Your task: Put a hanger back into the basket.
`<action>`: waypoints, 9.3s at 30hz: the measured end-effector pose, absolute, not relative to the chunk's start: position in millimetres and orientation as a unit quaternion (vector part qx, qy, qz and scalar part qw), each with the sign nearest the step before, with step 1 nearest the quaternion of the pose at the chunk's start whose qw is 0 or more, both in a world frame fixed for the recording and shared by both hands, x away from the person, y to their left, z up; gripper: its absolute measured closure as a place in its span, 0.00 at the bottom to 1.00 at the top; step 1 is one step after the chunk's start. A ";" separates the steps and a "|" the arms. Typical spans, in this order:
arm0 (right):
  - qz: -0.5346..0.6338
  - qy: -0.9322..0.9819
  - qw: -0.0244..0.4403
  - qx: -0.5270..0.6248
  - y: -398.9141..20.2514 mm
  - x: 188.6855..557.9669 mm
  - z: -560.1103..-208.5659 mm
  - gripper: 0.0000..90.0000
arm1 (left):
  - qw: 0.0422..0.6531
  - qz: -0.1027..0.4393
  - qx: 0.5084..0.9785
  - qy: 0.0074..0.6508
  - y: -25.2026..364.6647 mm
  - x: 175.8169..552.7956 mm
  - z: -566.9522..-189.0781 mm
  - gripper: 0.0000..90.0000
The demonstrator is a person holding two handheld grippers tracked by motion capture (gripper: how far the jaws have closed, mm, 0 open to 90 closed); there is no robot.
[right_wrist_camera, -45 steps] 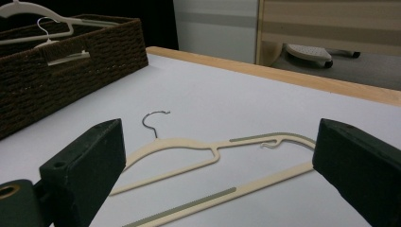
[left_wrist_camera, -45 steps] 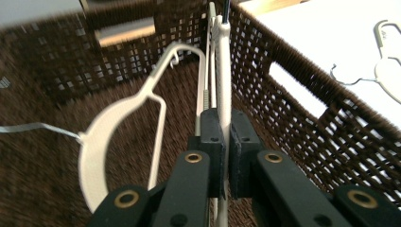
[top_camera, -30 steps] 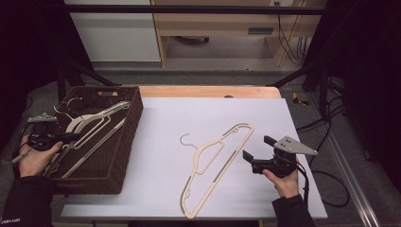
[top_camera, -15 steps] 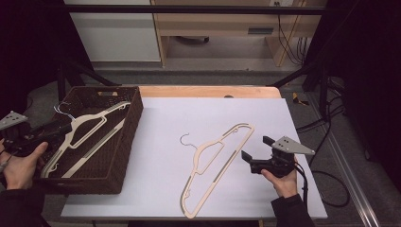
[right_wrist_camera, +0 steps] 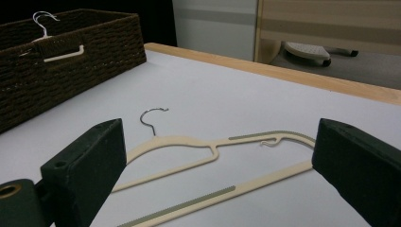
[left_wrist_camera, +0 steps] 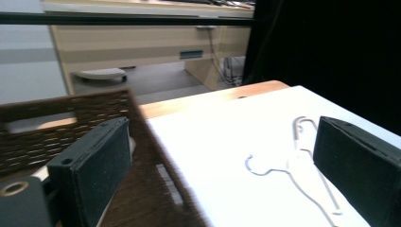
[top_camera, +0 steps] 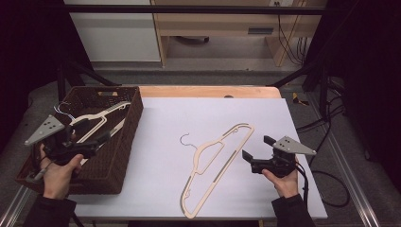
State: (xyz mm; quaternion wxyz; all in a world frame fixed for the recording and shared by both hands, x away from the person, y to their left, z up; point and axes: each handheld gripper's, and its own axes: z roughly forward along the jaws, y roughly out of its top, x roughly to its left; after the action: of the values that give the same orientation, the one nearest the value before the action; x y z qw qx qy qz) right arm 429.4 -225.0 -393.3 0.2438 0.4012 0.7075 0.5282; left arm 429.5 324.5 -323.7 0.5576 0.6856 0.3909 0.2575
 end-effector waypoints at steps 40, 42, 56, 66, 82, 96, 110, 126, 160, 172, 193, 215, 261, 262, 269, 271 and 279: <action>0.490 0.758 0.204 0.380 -150.6 483.2 -404.4 0.14 | 0.515 0.154 0.781 0.318 204.0 420.7 -425.9 0.06; 0.486 0.764 0.200 0.375 -141.6 487.8 -406.1 0.15 | 0.514 0.154 0.782 0.317 204.1 420.9 -426.1 0.06; 0.432 0.802 0.191 0.365 -90.4 524.4 -426.1 0.29 | 0.516 0.152 0.778 0.324 208.9 424.1 -426.2 0.06; 0.403 0.825 0.169 0.359 -65.2 540.5 -445.2 0.45 | 0.518 0.151 0.778 0.322 211.0 426.0 -425.9 0.06; 0.354 0.851 0.134 0.363 -36.7 557.5 -470.5 0.86 | 0.525 0.157 0.771 0.323 217.8 424.6 -419.8 0.06; 0.335 0.869 0.129 0.340 -38.3 557.5 -473.1 0.98 | 0.524 0.155 0.772 0.324 216.9 424.4 -420.1 0.06; 0.357 0.862 0.115 0.340 -44.5 559.1 -469.5 0.99 | 0.510 0.136 0.782 0.333 202.0 432.4 -426.6 0.07; 0.401 0.853 0.126 0.309 -58.0 548.0 -439.0 0.99 | 0.473 0.093 0.810 0.335 137.8 470.2 -444.5 0.19; 0.431 0.841 0.119 0.304 -68.9 540.1 -427.1 0.99 | 0.451 -0.006 0.807 0.381 96.9 496.4 -469.2 0.76; 0.455 0.825 0.147 0.301 -89.5 521.9 -403.2 0.94 | 0.471 -0.015 0.787 0.399 91.3 487.7 -456.0 0.85; 0.525 0.769 0.169 0.322 -166.1 465.5 -377.9 0.62 | 0.501 0.005 0.766 0.404 103.2 472.8 -427.9 0.95; 0.552 0.707 0.227 0.380 -241.1 423.6 -385.7 0.11 | 0.510 0.095 0.788 0.331 164.3 445.8 -359.7 0.96; 0.538 0.699 0.247 0.403 -256.3 419.2 -384.3 0.03 | 0.490 0.192 0.783 0.333 358.4 484.2 -239.3 0.96; 0.538 0.699 0.247 0.403 -256.3 419.2 -384.3 0.03 | 0.490 0.192 0.783 0.333 358.4 484.2 -239.3 0.96; 0.536 0.701 0.244 0.403 -255.1 420.3 -385.8 0.03 | 0.475 0.204 0.780 0.353 387.1 491.7 -253.1 0.96; 0.535 0.701 0.244 0.403 -254.3 420.6 -385.9 0.03 | 0.469 0.205 0.781 0.359 393.3 493.8 -256.7 0.96; 0.535 0.701 0.244 0.404 -254.8 420.9 -386.0 0.03 | 0.453 0.205 0.781 0.378 416.7 501.6 -275.2 0.96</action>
State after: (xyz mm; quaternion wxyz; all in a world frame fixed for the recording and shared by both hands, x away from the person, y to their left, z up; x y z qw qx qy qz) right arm 420.9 -254.8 -386.0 0.2436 0.4039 0.7010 0.5350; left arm 501.6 416.7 -275.2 0.4528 0.7808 0.3784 0.2052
